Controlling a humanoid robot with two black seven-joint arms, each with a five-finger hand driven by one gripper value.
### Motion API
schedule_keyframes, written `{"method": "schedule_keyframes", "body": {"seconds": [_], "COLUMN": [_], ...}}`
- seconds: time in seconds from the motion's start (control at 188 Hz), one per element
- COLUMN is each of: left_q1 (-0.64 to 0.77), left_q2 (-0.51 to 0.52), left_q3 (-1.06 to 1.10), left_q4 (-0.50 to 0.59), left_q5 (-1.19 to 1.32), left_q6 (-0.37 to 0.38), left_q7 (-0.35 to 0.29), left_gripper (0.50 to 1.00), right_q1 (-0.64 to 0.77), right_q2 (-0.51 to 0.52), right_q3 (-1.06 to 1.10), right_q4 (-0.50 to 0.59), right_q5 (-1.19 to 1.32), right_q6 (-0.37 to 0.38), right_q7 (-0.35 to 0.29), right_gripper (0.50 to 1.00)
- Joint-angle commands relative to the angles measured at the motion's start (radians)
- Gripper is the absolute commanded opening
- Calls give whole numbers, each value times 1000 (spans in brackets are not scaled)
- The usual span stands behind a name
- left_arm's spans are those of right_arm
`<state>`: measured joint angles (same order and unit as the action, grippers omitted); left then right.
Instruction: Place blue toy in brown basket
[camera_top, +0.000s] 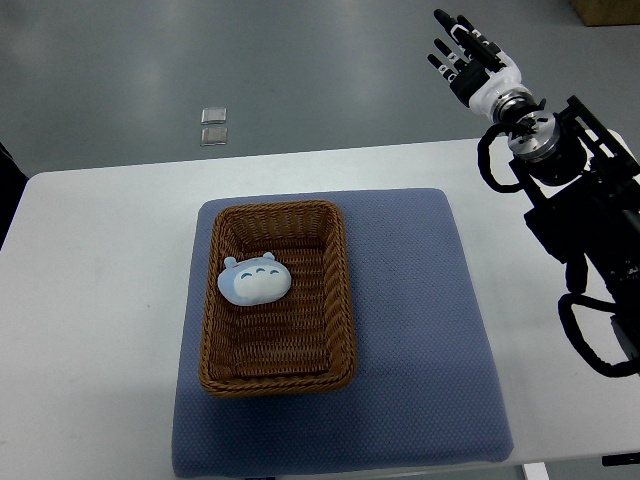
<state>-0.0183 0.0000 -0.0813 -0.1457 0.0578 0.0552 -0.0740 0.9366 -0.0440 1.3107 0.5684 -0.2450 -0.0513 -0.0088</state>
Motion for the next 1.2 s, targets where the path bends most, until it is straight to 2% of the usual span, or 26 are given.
{"method": "schedule_keyframes", "body": {"seconds": [0.0,0.133,0.213,0.299,0.459,0.533,0.789,0.954,1.093,1.194], "left_q1": [0,0,0,0,0,0,0,0,0,0], "left_q2": [0,0,0,0,0,0,0,0,0,0], "left_q3": [0,0,0,0,0,0,0,0,0,0], "left_q4": [0,0,0,0,0,0,0,0,0,0], "left_q5": [-1,-1,1,1,1,1,1,1,-1,1], "left_q6": [0,0,0,0,0,0,0,0,0,0], "left_q7": [0,0,0,0,0,-1,-1,0,0,0], "left_gripper": [1000,1000,1000,1000,1000,1000,1000,1000,1000,1000], "right_q1": [-18,-30,-29,-24,-24,-24,-24,-27,-27,-27], "right_q2": [-22,-14,-7,-5,3,7,35,38,39,38], "right_q3": [-7,-8,-8,-8,4,4,2,4,4,1], "right_q4": [-35,-88,-139,-196,-232,-246,-251,-251,-248,-245], "right_q5": [84,92,87,89,92,92,76,78,81,79], "right_q6": [76,220,246,237,186,185,176,172,186,186], "right_q7": [0,-5,-5,0,1,1,4,26,72,73], "right_gripper": [907,907,907,907,907,907,907,907,907,909]}}
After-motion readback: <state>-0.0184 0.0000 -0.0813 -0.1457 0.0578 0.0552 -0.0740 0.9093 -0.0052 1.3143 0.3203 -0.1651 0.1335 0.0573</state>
